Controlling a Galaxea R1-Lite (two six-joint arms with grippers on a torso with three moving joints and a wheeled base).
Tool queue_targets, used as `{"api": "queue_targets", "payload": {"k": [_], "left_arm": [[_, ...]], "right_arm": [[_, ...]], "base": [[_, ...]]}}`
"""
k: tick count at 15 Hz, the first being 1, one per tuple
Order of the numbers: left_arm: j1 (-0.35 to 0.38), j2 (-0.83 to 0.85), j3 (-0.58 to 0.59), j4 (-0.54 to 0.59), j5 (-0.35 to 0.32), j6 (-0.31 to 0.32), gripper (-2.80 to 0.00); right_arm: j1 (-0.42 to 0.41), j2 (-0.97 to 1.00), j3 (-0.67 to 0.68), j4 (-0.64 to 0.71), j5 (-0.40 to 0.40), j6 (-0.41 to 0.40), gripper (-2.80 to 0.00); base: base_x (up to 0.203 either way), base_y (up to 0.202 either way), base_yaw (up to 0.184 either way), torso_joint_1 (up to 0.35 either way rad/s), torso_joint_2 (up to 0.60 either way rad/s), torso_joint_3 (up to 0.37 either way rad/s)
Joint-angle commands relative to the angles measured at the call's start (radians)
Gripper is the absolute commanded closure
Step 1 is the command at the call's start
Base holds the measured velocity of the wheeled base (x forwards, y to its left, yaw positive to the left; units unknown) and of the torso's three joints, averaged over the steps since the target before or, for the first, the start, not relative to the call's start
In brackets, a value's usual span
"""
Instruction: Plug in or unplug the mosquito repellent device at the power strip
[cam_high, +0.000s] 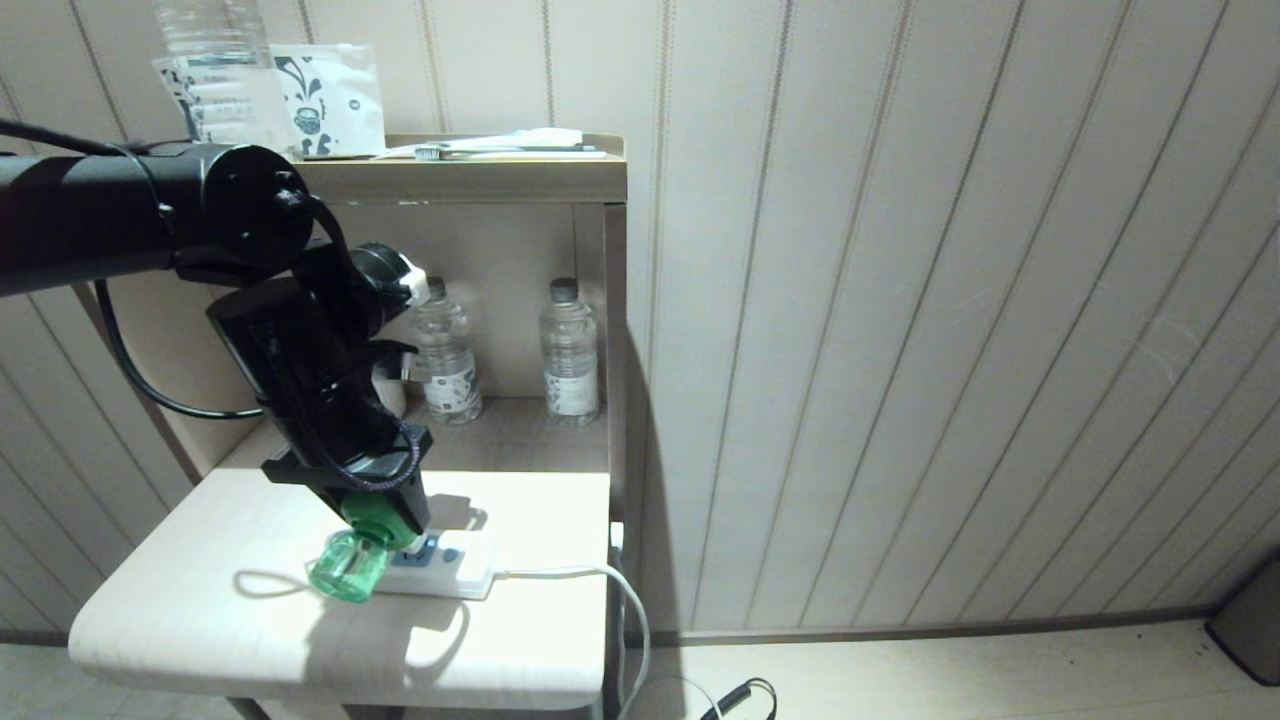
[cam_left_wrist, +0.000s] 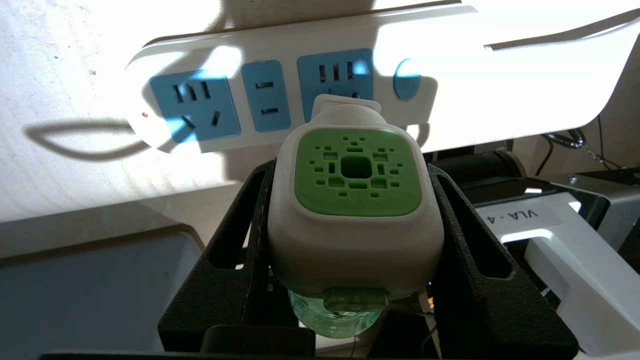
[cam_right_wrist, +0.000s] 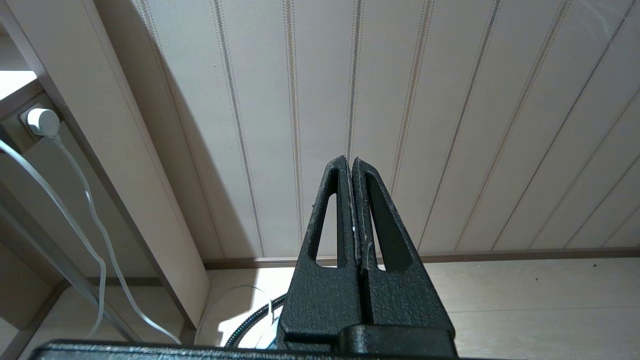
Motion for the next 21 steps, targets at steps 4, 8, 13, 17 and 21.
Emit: {"api": "queue_targets", "payload": {"k": [4,8,13,17,21], "left_arm": [[-0.006,0.022,0.000,0.003,0.000,-0.016,0.00],[0.000,0.023,0.000,-0.007,0.001,-0.016,0.00],[0.000,-0.015,0.000,-0.005,0.007,-0.014,0.00],[0.000,-0.013,0.000,-0.010,0.007,-0.023,0.00],[0.001,-0.004,0.000,-0.022,0.009,-0.033,0.00]], "right_arm": [[0.000,0.001,0.000,0.000,0.000,0.000,0.00],[0.000,0.001,0.000,0.000,0.000,0.000,0.00],[0.000,0.001,0.000,0.000,0.000,0.000,0.00],[0.000,0.001,0.000,0.000,0.000,0.000,0.00],[0.000,0.001,0.000,0.000,0.000,0.000,0.00]], "base": [[0.000,0.000,0.000,0.000,0.00,0.000],[0.000,0.000,0.000,0.000,0.00,0.000],[0.000,0.000,0.000,0.000,0.00,0.000],[0.000,0.000,0.000,0.000,0.00,0.000],[0.000,0.000,0.000,0.000,0.00,0.000]]}}
